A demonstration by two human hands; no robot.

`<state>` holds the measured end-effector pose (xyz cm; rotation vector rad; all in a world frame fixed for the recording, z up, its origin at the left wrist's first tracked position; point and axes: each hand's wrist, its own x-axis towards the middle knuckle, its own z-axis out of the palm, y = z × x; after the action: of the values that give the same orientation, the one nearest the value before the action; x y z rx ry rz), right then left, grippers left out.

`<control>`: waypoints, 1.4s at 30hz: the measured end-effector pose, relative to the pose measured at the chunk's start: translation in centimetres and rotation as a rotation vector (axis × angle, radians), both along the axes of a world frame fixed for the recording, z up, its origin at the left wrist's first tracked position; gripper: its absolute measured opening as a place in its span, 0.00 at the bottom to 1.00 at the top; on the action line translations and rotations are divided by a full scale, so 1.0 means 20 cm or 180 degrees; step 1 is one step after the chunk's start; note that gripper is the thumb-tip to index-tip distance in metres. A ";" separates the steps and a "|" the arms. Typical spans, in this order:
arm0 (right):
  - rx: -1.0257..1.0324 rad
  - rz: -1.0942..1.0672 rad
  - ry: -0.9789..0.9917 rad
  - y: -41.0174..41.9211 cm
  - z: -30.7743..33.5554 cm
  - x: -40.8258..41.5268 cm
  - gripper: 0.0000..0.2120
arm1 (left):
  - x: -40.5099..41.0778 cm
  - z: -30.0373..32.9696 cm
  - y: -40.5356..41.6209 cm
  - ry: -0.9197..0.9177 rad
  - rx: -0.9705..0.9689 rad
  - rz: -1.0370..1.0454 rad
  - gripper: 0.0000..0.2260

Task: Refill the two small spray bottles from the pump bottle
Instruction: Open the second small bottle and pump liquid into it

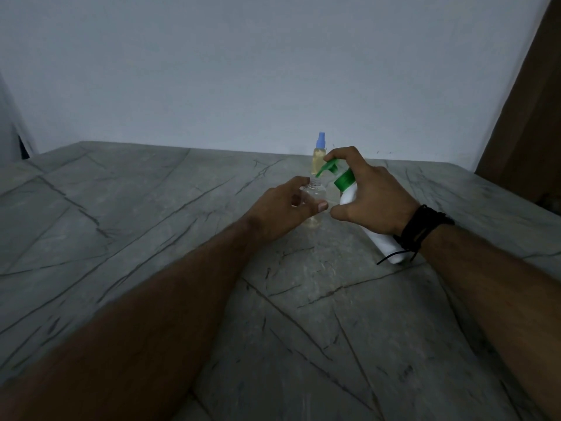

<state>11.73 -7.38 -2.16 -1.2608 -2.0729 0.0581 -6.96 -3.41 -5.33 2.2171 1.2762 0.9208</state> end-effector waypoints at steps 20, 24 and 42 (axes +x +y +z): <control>0.0036 -0.0033 -0.0078 -0.01 0.01 -0.01 0.34 | 0.00 0.00 0.00 0.0076 -0.0001 0.0014 0.29; 0.0011 -0.0024 -0.0017 -0.01 0.01 0.00 0.34 | 0.01 0.01 -0.01 0.0063 -0.0051 0.0020 0.29; 0.0050 -0.0009 -0.0060 -0.01 0.00 -0.01 0.36 | 0.01 0.00 0.00 0.0119 0.0035 0.0030 0.28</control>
<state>11.62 -7.51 -2.20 -1.2594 -2.0835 0.0286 -6.84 -3.36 -5.40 2.2487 1.3025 0.8959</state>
